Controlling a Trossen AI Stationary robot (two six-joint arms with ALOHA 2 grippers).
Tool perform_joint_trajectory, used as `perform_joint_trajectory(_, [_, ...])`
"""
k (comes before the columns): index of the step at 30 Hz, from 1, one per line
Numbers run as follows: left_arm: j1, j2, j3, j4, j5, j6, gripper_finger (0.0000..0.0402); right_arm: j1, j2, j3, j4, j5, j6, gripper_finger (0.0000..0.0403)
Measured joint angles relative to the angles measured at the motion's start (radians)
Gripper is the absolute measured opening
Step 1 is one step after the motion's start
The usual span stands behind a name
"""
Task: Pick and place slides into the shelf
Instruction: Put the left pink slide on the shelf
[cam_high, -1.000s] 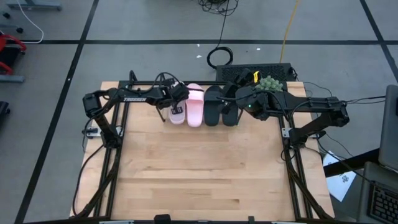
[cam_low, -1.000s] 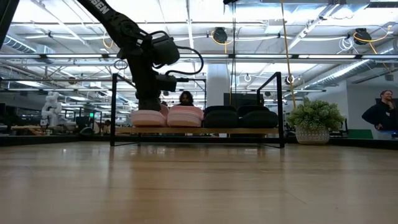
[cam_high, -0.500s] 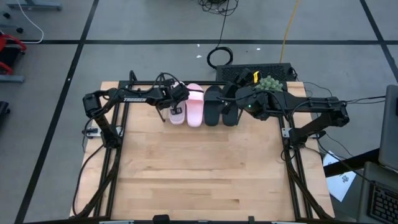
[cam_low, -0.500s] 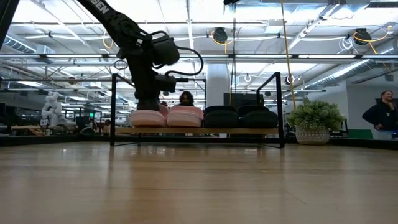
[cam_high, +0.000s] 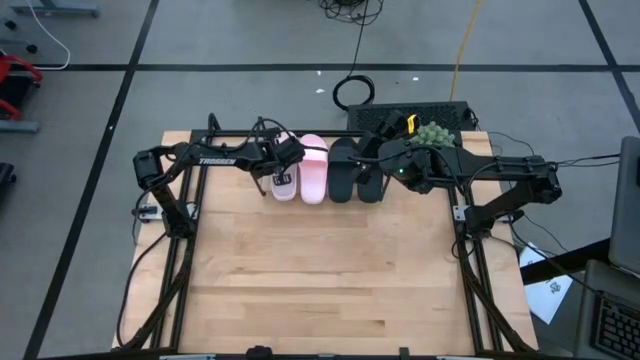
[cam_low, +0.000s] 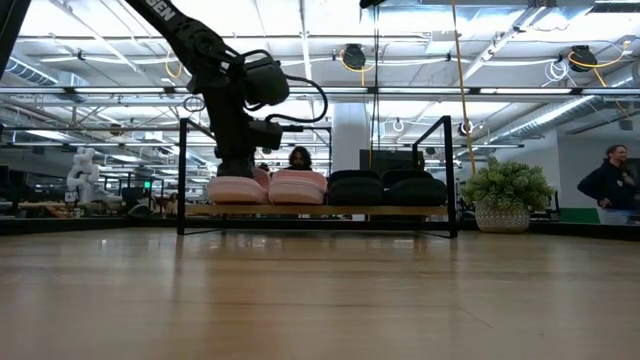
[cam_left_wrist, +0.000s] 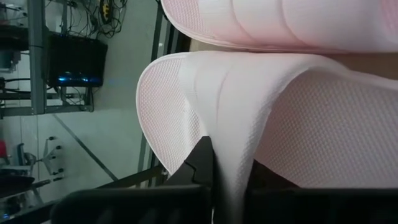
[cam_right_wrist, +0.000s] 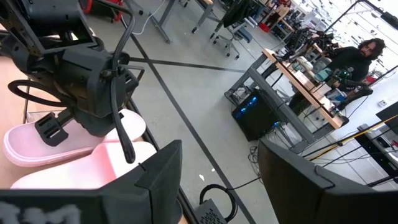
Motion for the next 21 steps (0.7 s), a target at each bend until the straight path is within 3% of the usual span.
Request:
perform_joint_trajectory(7, [-0.015,0.0,0.0,-0.012,-0.005,-0.002,0.0008,0.0,0.0,0.0,-0.001,0.0,0.0,0.0201])
perform_joint_trajectory(21, [-0.016,-0.009,-0.001,-0.014,0.002,-0.027,0.0097,0.0,0.0,0.0,-0.001,-0.001,0.0,0.0201])
